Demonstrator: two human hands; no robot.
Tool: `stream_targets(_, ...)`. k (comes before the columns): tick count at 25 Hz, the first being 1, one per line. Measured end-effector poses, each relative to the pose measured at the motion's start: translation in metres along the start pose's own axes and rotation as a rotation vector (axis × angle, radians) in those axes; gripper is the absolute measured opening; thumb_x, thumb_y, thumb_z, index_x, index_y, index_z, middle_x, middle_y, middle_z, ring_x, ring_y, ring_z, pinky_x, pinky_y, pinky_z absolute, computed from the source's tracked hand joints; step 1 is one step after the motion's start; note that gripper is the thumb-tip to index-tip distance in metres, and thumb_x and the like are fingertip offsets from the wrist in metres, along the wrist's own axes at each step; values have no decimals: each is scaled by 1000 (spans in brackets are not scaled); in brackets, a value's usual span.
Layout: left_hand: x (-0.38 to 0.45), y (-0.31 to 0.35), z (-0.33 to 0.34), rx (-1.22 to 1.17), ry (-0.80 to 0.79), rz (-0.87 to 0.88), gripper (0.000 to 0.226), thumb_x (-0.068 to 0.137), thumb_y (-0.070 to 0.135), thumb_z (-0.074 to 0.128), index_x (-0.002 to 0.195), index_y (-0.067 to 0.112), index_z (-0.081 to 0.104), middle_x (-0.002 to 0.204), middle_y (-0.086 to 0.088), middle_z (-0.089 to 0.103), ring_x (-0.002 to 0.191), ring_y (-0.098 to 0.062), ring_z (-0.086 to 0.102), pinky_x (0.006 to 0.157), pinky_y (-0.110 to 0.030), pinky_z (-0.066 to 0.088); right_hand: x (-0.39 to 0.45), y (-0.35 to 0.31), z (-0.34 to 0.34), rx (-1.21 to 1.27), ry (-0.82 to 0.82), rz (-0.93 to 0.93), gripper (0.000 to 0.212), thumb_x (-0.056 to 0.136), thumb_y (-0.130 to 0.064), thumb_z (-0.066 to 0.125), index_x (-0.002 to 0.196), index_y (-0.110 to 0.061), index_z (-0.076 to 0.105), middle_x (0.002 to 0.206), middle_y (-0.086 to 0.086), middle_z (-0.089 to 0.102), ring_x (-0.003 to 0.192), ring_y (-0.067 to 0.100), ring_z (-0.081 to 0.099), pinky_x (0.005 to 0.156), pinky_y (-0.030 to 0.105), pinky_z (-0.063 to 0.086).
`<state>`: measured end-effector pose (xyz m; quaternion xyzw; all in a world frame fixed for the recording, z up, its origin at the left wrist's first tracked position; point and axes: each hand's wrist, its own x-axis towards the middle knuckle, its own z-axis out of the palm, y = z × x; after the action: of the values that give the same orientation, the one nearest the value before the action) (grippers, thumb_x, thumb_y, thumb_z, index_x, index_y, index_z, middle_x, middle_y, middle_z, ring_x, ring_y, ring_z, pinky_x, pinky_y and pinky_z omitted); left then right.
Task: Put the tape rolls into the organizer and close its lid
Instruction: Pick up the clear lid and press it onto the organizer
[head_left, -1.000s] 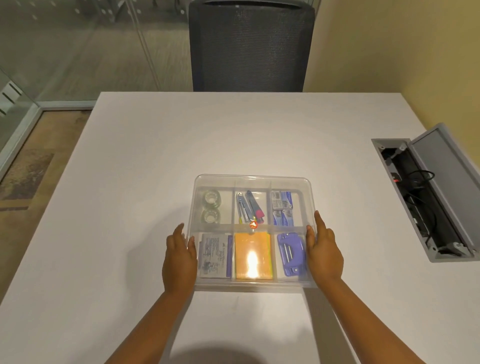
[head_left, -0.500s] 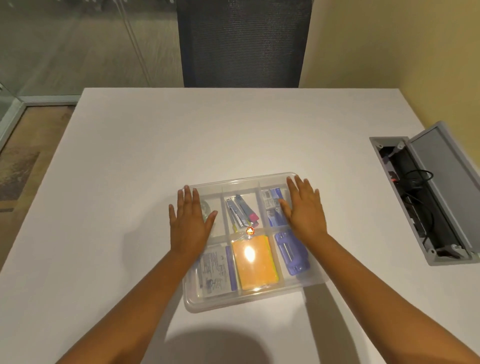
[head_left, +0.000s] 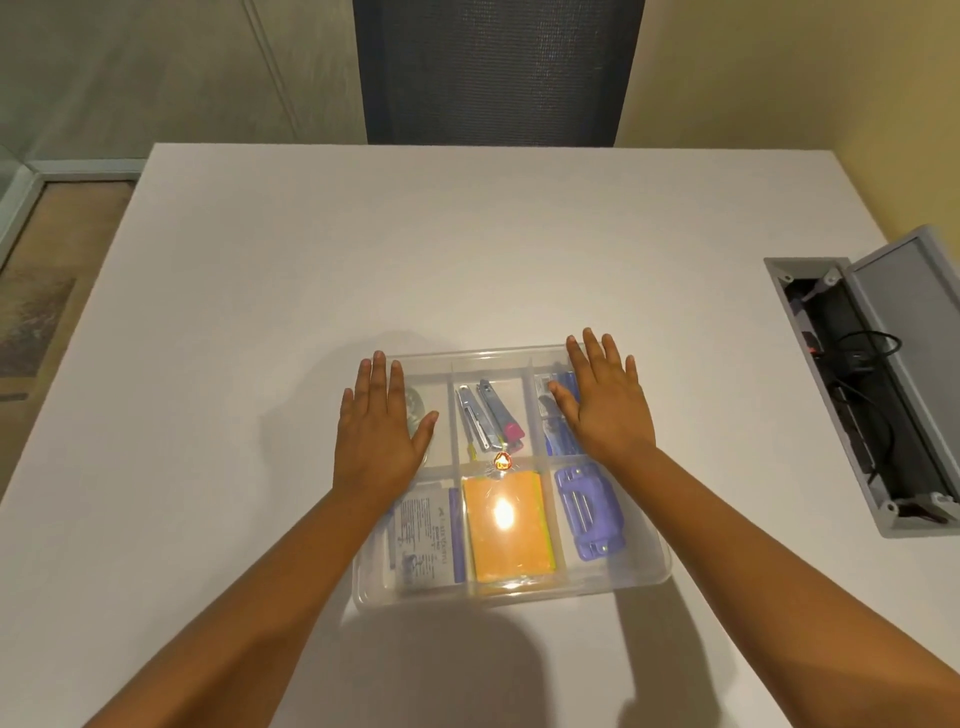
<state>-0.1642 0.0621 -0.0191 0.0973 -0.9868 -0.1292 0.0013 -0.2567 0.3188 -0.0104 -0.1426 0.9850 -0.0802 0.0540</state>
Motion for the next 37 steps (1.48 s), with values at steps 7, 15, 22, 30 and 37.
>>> stream_targets(7, -7, 11, -21, 4, -3, 32, 72, 88, 55, 20, 144, 17, -2, 157, -5, 1, 143, -19, -10, 117, -43, -5, -19, -2, -22, -96, -148, -10, 83, 81, -68, -3, 147, -19, -12, 158, 4, -16, 146, 24, -15, 119, 45, -6)
stream_targets(15, -107, 15, -7, 9, -83, 116, 68, 85, 61, 2, 142, 25, -10, 155, 5, -1, 142, -12, -11, 116, -35, -11, -120, -6, -11, -56, -161, -211, 79, 76, -74, -15, 142, -30, -12, 152, -7, -15, 142, 21, -16, 115, 41, -11)
stream_targets(22, -117, 18, -4, 83, -91, 118, 67, 86, 58, -4, 143, 24, -7, 156, 2, 3, 143, -17, -4, 117, -42, 0, -134, -6, -5, -105, -124, -178, 74, 83, -69, -9, 145, -29, 0, 155, -5, -1, 144, 22, -6, 117, 44, -3)
stream_targets(30, -116, 19, -9, 77, -52, 148, 69, 87, 57, 3, 144, 19, 12, 154, -4, 21, 142, -22, 12, 114, -38, -2, -132, -6, -3, -113, -112, -183, 74, 82, -70, -10, 144, -31, -6, 154, -5, -7, 144, 22, -10, 118, 43, -7)
stream_targets(37, -118, 23, -17, 62, -48, 169, 74, 86, 59, 2, 143, 14, 19, 152, -8, 25, 140, -29, 17, 116, -43, 3, -134, -8, -8, -94, -111, -180, 75, 77, -72, -11, 142, -33, -15, 152, -5, -20, 146, 23, -12, 116, 43, -11)
